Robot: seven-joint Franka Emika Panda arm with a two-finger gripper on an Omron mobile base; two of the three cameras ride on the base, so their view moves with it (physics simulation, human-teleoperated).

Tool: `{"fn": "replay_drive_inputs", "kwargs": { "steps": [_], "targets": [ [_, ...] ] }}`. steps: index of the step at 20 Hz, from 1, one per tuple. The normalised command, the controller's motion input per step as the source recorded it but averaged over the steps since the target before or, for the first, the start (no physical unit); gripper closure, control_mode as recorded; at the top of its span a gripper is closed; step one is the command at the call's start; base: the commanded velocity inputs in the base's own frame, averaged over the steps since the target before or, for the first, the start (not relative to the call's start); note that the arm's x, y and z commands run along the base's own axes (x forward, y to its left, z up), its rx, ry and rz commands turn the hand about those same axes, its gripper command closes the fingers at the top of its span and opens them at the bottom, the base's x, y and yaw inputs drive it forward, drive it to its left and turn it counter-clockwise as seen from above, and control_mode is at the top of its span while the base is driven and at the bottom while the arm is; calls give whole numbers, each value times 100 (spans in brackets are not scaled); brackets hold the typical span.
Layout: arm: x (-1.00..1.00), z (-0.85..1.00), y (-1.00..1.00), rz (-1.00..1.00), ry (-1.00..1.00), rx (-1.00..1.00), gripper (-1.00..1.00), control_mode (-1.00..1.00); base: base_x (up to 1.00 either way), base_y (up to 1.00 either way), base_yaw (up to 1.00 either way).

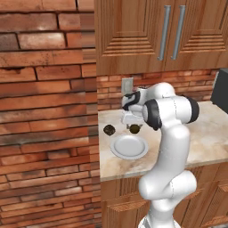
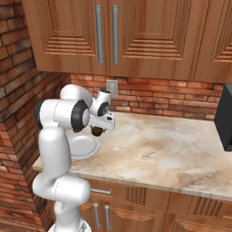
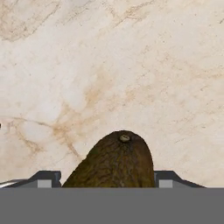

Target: Pick the avocado and bread from the counter and place them on the plate. Then pick the jam from the cabinet and place it next to the plate. Lastly close the cabinet door.

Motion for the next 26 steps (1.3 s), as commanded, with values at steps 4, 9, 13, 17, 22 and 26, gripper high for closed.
{"fn": "replay_drive_inputs", "kwargs": {
  "steps": [4, 9, 13, 17, 22, 26],
  "targets": [
    [21, 66, 0, -10, -12, 5, 100, -100, 0, 0, 0],
    [1, 62, 0, -11, -5, 8, 100, -100, 0, 0, 0],
    [-61, 17, 0, -11, 1, 5, 100, -100, 0, 0, 0],
    [-79, 0, 4, -13, 4, 0, 100, -100, 0, 0, 0],
    [-64, 2, 18, -11, 3, 0, 100, -100, 0, 0, 0],
    [-18, 0, 19, -7, 6, 0, 100, -100, 0, 0, 0]
  ]
}}
